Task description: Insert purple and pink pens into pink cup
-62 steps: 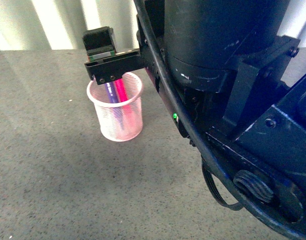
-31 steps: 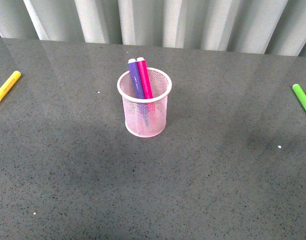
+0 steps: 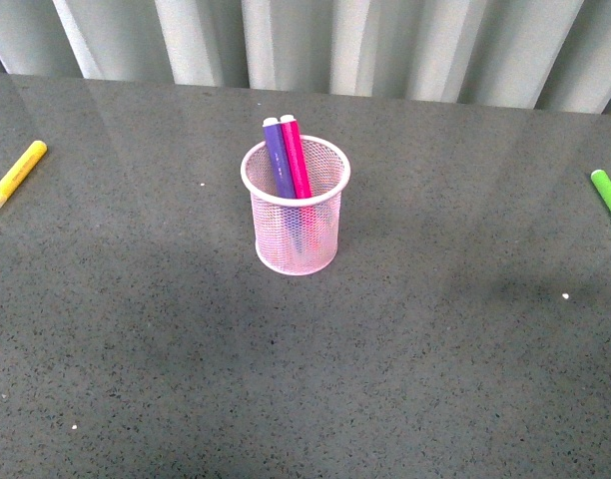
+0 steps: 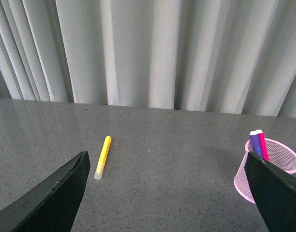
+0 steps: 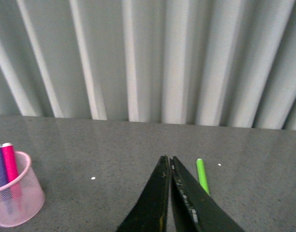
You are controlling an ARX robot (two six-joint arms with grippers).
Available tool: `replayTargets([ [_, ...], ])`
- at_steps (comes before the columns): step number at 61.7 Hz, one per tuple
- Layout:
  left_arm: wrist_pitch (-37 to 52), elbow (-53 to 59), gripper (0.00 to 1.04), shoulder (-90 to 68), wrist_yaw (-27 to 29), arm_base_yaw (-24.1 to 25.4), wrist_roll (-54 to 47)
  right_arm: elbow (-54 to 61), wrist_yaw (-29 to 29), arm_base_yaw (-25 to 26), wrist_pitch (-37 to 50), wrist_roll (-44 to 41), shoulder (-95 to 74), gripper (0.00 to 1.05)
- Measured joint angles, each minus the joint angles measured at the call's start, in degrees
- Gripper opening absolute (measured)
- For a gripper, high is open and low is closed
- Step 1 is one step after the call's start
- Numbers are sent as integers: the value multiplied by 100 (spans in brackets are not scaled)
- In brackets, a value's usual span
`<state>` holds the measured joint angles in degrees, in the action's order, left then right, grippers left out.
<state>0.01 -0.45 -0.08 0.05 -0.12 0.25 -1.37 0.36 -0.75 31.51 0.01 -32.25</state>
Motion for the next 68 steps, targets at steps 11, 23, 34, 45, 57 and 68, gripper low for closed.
replayTargets([
  [11,0,0,98,0,-4,0,0,7,-35,61,-544,0,601,3],
  [23,0,-2,98,0,-7,0,0,9,-28,61,-1056,0,1130,3],
  [34,0,0,98,0,-4,0,0,9,-31,61,-1456,0,1550,3],
  [45,2,0,98,0,-7,0,0,11,-31,61,-1786,0,1882,3],
  [57,0,0,98,0,-4,0,0,11,-28,61,-2065,0,2162,3],
  [68,0,0,98,0,0,0,0,9,-26,61,-3110,2,3047,3],
])
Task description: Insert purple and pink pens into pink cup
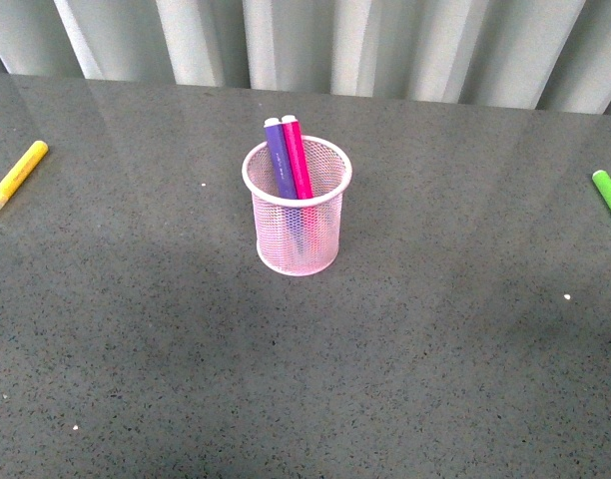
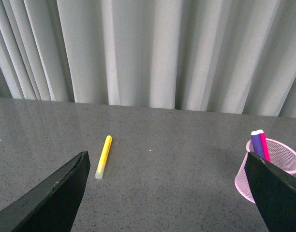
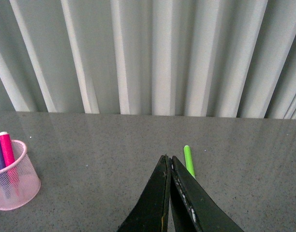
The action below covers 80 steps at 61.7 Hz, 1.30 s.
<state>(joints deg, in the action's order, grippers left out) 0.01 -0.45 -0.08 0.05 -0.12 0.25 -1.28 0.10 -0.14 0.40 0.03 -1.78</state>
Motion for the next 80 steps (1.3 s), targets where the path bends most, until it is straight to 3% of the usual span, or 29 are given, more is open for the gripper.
replayTargets([
  [17,0,0,98,0,-4,0,0,0,0,0,-33,-4,153,4],
  [51,0,0,98,0,-4,0,0,0,-2,0,-37,4,153,100],
  [80,0,-2,98,0,-4,0,0,0,-2,0,-37,2,153,98],
])
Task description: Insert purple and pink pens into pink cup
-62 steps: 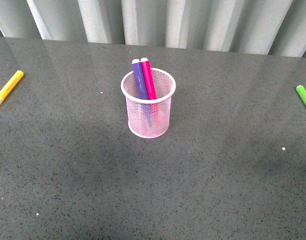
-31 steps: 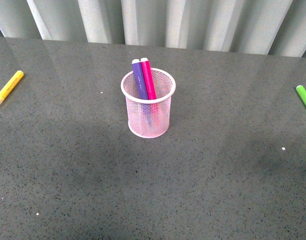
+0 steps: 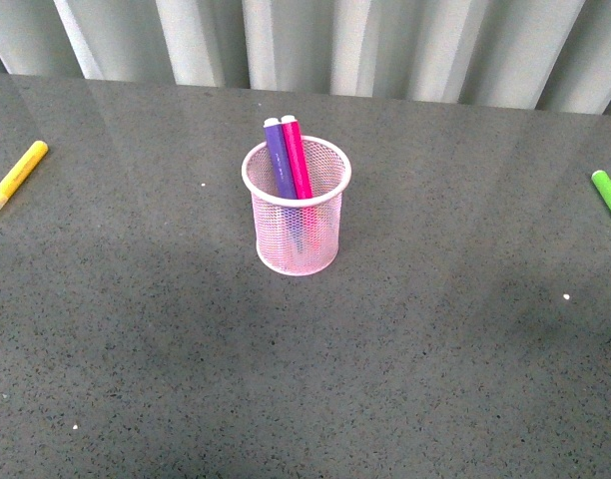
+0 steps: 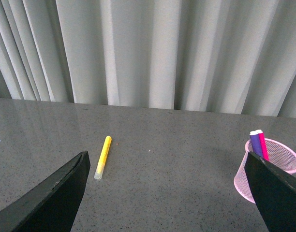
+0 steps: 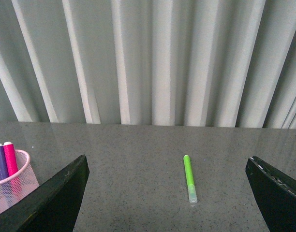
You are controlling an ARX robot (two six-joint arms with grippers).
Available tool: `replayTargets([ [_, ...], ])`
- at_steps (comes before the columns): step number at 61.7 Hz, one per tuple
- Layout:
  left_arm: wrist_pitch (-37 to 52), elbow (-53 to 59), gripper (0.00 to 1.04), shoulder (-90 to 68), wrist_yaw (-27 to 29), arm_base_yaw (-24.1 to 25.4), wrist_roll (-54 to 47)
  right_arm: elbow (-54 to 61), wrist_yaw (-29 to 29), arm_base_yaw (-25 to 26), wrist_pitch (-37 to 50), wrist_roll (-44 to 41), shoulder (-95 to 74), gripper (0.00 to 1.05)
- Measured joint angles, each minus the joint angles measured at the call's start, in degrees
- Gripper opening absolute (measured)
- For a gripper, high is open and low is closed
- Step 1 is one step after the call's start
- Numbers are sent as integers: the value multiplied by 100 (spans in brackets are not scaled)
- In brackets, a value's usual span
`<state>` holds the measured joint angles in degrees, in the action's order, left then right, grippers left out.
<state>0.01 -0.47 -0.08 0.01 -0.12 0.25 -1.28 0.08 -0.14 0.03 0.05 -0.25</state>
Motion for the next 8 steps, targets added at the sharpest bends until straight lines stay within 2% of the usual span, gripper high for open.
replayTargets([
  [8,0,2,98,0,0,0,0,0,2,0,0,0,0,98],
])
